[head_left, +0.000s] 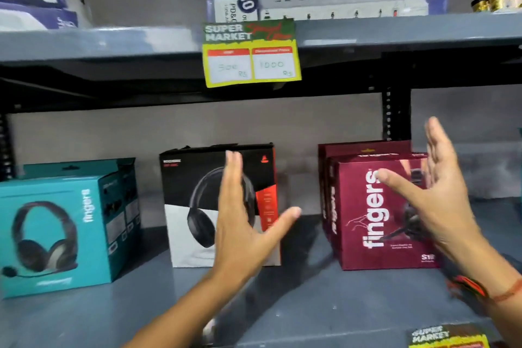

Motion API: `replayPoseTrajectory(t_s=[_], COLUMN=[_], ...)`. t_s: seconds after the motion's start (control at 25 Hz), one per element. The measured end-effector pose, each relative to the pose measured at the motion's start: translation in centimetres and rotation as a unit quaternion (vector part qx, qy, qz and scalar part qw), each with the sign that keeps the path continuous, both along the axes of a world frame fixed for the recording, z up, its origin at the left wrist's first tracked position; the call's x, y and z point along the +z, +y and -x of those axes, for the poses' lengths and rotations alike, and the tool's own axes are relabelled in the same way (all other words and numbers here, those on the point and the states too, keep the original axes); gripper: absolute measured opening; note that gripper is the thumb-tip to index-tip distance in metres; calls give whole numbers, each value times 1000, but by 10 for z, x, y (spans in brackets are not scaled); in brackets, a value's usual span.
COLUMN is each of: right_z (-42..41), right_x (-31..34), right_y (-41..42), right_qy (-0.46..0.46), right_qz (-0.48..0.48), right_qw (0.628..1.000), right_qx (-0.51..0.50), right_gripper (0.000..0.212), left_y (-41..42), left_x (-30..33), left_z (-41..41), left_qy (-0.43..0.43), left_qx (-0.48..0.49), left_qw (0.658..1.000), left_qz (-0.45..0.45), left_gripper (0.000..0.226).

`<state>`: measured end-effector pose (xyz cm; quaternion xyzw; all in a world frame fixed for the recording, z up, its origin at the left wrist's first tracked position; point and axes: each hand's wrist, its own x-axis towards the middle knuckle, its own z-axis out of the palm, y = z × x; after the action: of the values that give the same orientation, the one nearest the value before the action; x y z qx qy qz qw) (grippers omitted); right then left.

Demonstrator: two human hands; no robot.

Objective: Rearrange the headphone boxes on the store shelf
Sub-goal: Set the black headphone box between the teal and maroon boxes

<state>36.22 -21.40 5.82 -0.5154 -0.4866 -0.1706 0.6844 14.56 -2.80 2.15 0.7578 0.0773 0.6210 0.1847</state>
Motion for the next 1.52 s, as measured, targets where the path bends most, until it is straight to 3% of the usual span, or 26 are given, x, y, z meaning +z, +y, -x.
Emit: replayPoseTrajectory(t_s=[0.16,0.32,0.4,0.48,0.6,0.76,1.08,1.52], right_z=[69,93,85,76,65,57,58,65], right_x=[-6,-28,-36,-42,-50,-55,-51,-54], right_y=[70,132,146,156,163,169,171,159], right_qy=[-49,54,105,120,100,101,66,99], right_qz=[71,232,286,338,394,419,447,434], right_qw=[996,965,939,914,889,880,875,873], right_qx=[36,110,158,191,212,200,173,201], right_gripper=[121,141,123,111,105,82,48,57], left_y=[68,132,154,174,189,191,186,168], left_x=[13,-9,-20,-27,-32,-34,-35,-41], left_z=[61,91,95,97,96,90,82,92], left_qy=[-25,110,187,251,313,313,284,267], left_qx=[104,84,23,-58,-147,-210,-151,-126], left_qw=[991,959,934,908,875,855,872,873], left_qz=[86,246,304,331,339,355,370,388], left_gripper=[134,159,162,155,110,97,84,96])
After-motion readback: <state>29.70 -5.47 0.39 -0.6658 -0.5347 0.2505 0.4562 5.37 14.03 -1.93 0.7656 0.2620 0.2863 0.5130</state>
